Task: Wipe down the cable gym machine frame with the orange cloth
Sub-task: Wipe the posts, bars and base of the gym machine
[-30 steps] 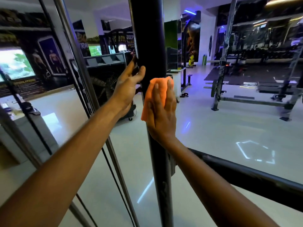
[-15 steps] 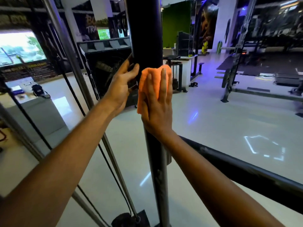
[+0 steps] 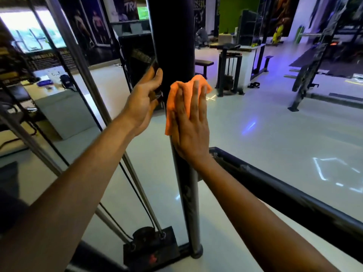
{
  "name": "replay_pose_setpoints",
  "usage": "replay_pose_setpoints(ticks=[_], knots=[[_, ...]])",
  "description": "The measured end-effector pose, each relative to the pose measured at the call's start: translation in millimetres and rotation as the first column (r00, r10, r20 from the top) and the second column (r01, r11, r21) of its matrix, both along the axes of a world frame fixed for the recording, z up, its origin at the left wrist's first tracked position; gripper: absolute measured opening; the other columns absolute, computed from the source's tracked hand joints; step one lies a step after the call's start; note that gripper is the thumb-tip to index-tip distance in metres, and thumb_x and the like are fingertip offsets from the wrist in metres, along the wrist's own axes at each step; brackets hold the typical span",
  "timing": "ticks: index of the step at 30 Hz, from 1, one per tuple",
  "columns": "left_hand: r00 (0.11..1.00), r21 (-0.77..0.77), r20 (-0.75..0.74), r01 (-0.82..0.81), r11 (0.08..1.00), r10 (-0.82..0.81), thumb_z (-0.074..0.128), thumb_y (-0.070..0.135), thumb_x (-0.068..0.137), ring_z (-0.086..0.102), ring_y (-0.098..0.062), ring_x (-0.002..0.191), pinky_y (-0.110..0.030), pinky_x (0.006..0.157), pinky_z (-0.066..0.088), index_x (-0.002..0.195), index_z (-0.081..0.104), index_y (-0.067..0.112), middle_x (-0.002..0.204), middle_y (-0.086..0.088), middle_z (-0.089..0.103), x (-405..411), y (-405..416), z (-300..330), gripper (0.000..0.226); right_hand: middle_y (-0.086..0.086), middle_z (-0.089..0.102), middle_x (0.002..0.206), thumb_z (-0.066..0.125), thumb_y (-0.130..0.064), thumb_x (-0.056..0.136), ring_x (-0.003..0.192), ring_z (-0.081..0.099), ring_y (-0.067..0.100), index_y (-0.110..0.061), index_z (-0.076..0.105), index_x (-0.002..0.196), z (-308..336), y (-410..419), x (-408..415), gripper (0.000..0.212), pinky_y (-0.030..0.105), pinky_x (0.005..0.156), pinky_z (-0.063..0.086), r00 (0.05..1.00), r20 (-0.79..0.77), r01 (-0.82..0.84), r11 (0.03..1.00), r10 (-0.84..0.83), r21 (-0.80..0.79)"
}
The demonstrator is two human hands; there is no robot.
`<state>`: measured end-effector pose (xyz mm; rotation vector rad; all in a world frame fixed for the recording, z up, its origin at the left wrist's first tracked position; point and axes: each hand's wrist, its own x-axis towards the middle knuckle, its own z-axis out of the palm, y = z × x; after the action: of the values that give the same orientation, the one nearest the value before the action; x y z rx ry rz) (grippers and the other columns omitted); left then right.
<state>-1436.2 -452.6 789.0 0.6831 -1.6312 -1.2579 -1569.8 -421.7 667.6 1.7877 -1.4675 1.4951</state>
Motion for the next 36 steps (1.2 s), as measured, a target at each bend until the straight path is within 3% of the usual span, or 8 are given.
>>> replay_pose_setpoints(ticks=[5, 8, 15, 19, 24, 27, 33, 36], knots=[[1.0, 0.011, -0.007, -0.024, 1.0, 0.024, 0.043, 0.033, 0.115, 0.061, -0.009, 0.135, -0.033, 0.11, 0.045, 0.155, 0.051, 0.033, 0.146, 0.014, 0.066, -2.0, 4.4, -14.0, 0.041, 0.012, -0.022, 0.179, 0.072, -0.012, 0.103, 0.165, -0.007, 0.047, -0.019, 0.002, 0.173, -88.2, 20.7, 4.5, 0.099, 0.068, 0.123, 0.037, 0.999, 0.04, 0.016, 0.986, -0.023, 0.168], [1.0, 0.05, -0.013, -0.014, 0.999, 0.015, 0.043, 0.032, 0.115, 0.061, -0.01, 0.136, -0.033, 0.112, 0.045, 0.156, 0.052, 0.03, 0.147, 0.01, 0.066, -3.8, 7.1, -31.6, 0.042, 0.012, -0.02, 0.18, 0.08, -0.007, 0.096, 0.166, -0.005, 0.045, -0.021, 0.004, 0.172, -126.5, 33.4, 7.5, 0.109, 0.072, 0.117, 0.041, 0.997, 0.067, 0.015, 0.964, -0.033, 0.264], [0.998, 0.059, -0.016, -0.062, 0.996, 0.063, 0.043, 0.035, 0.115, 0.058, -0.004, 0.138, -0.03, 0.115, 0.045, 0.152, 0.051, 0.038, 0.146, 0.021, 0.065, -8.2, 5.2, -40.8, 0.038, 0.004, -0.024, 0.179, 0.062, -0.026, 0.111, 0.167, -0.007, 0.041, -0.02, 0.0, 0.171, -43.0, 6.8, 2.8, 0.087, 0.063, 0.132, 0.02, 0.994, 0.101, -0.058, 0.992, 0.046, 0.111], [0.996, 0.078, -0.004, -0.091, 0.993, 0.092, 0.044, 0.038, 0.114, 0.057, -0.001, 0.138, -0.025, 0.11, 0.049, 0.146, 0.052, 0.046, 0.142, 0.028, 0.064, -10.7, 5.1, -51.5, 0.034, 0.002, -0.026, 0.178, 0.065, -0.026, 0.11, 0.167, -0.006, 0.04, -0.033, -0.015, 0.171, -47.4, 1.5, 10.3, 0.101, 0.055, 0.133, 0.016, 0.993, 0.121, -0.017, 0.996, 0.006, 0.087], [0.997, 0.121, -0.012, -0.077, 0.99, 0.079, 0.048, 0.04, 0.113, 0.048, -0.01, 0.149, -0.042, 0.128, 0.034, 0.157, 0.049, 0.038, 0.153, 0.02, 0.058, -9.3, 6.8, -87.4, 0.044, 0.014, -0.012, 0.181, 0.08, -0.012, 0.097, 0.167, -0.003, 0.044, -0.036, -0.012, 0.172, -157.4, 32.6, 16.5, 0.121, 0.076, 0.117, 0.037, 0.985, 0.135, 0.059, 0.949, -0.105, 0.309], [0.995, 0.151, -0.018, -0.095, 0.984, 0.098, 0.051, 0.042, 0.113, 0.048, -0.012, 0.149, -0.048, 0.129, 0.032, 0.158, 0.05, 0.033, 0.154, 0.015, 0.058, -10.3, 8.4, -101.7, 0.047, 0.014, -0.014, 0.181, 0.077, -0.012, 0.099, 0.166, -0.004, 0.045, -0.035, -0.012, 0.172, -171.7, 40.1, 16.7, 0.117, 0.078, 0.119, 0.032, 0.989, 0.127, 0.031, 0.948, -0.075, 0.316], [0.987, 0.202, -0.027, -0.148, 0.968, 0.157, 0.05, 0.047, 0.111, 0.051, -0.015, 0.148, -0.05, 0.127, 0.037, 0.158, 0.05, 0.035, 0.154, 0.013, 0.059, -16.3, 14.4, -125.6, 0.049, -0.008, -0.029, 0.176, 0.053, -0.037, 0.115, 0.168, 0.0, 0.037, -0.046, -0.02, 0.167, -102.9, 17.7, 10.3, 0.091, 0.069, 0.127, 0.028, 0.974, 0.225, -0.027, 0.974, -0.025, 0.226], [0.983, 0.208, -0.034, -0.167, 0.964, 0.178, 0.05, 0.048, 0.111, 0.051, -0.015, 0.148, -0.049, 0.126, 0.038, 0.158, 0.05, 0.035, 0.155, 0.012, 0.059, -19.3, 16.0, -134.5, 0.049, -0.005, -0.026, 0.177, 0.056, -0.033, 0.115, 0.168, -0.002, 0.037, -0.042, -0.018, 0.169, -117.2, 17.1, 13.2, 0.092, 0.069, 0.128, 0.026, 0.977, 0.211, -0.014, 0.973, -0.035, 0.23]])
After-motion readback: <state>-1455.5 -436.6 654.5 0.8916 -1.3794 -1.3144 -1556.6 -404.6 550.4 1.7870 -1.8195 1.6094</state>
